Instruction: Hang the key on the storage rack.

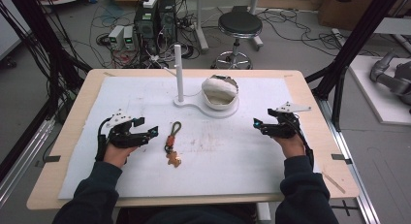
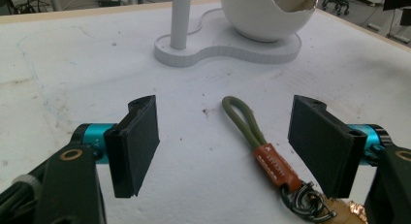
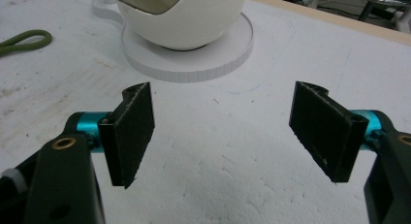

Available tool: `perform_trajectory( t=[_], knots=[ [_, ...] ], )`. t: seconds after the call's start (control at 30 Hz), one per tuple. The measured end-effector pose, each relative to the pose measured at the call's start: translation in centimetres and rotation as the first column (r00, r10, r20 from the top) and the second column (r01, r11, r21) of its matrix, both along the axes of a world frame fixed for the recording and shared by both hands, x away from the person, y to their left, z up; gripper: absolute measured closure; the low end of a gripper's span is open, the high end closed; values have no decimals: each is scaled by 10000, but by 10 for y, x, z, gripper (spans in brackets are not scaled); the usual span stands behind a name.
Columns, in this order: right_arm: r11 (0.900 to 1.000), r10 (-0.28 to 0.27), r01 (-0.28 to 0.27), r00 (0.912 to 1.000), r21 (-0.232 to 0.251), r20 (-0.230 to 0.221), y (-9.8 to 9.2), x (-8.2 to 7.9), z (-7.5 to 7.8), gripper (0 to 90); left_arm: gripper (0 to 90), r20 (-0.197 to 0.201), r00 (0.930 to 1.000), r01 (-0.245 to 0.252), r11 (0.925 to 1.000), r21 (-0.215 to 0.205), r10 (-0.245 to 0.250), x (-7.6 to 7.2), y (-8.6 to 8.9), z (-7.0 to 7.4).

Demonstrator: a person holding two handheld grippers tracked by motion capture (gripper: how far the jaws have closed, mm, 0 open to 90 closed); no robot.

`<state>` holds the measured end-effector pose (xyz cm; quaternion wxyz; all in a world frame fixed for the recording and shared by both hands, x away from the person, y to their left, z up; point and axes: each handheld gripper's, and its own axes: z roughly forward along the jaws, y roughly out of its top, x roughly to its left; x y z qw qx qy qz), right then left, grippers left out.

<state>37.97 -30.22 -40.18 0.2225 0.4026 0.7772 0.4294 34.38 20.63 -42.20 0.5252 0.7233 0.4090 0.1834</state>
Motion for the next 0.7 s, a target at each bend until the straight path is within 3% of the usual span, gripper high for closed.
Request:
perform_trajectory(
  t=[0.13, 0.27, 0.3, 0.4, 0.57, 0.63, 0.7],
  knots=[
    [9999, -66, 68, 9999, -130, 159, 1, -1, 2, 249, 256, 0, 9997, -247, 9997, 91, 247, 8, -13, 3],
    [9995, -201, 205, 9996, -245, 173, 1, -2, 2, 248, 267, -626, 9980, -56, 9988, 481, 86, 10, -25, -7],
    [9993, -262, 265, 9996, -262, 128, 3, 0, 1, 249, 312, -795, 9968, -51, 9989, 460, 87, 10, -27, -8],
    [9990, -249, 250, 9997, -367, 20, 6, 1, -1, 248, 360, -964, 9953, 103, 9985, 541, -50, 10, -32, -10],
    [9979, -42, 42, 10000, -643, 12, 9, -1, -2, 251, 395, -1579, 9871, -126, 9963, 845, 258, 7, -44, -16],
    [9985, -112, 115, 9999, -540, 70, 7, -3, -1, 253, 402, -1788, 9837, 11, 9940, 1098, 187, 6, -52, -19],
    [9986, -156, 160, 9998, -507, 82, 4, -4, -2, 255, 405, -1706, 9852, 110, 9851, 1717, 187, 5, -60, -22]
  ],
)
